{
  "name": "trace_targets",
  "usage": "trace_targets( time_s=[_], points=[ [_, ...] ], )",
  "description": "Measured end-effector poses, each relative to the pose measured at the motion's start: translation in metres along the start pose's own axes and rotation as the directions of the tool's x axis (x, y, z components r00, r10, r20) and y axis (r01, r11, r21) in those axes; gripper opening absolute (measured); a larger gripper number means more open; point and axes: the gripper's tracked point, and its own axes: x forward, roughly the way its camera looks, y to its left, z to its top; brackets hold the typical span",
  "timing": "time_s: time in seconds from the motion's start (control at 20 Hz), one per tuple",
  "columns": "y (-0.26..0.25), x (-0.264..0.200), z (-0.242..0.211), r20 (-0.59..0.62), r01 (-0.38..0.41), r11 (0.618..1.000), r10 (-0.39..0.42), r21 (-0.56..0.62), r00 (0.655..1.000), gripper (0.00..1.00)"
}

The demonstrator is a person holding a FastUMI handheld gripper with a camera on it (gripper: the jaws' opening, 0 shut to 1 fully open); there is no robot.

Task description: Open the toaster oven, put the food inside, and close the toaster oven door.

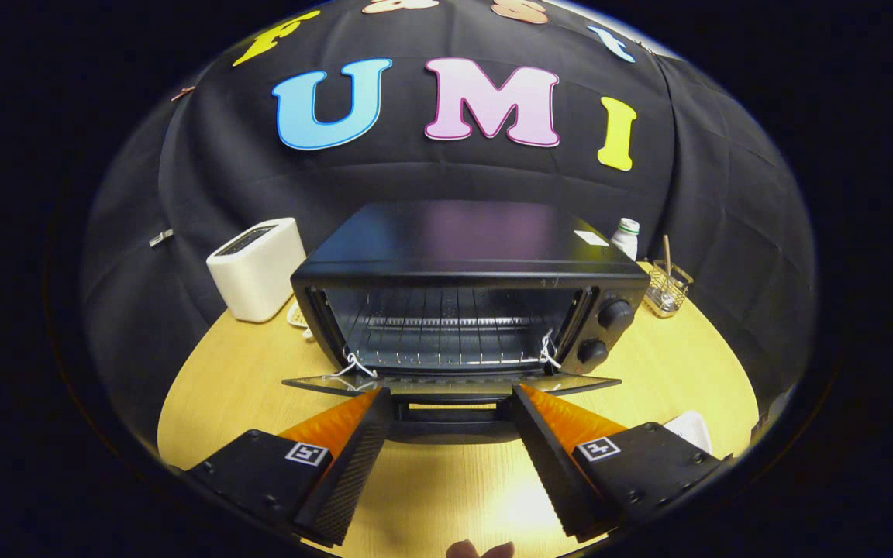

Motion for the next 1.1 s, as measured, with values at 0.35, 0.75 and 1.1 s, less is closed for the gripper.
trace_targets(
  time_s=[0.35, 0.75, 1.1],
  points=[
    [-0.003, 0.002, -0.076, -0.181, -0.008, 1.000, 0.007, -0.002, 0.983, 1.00],
    [-0.014, -0.018, -0.104, -0.262, -0.098, 0.994, 0.081, -0.054, 0.962, 1.00],
    [-0.074, -0.060, -0.064, -0.194, -0.153, 0.987, 0.143, -0.038, 0.970, 1.00]
  ],
)
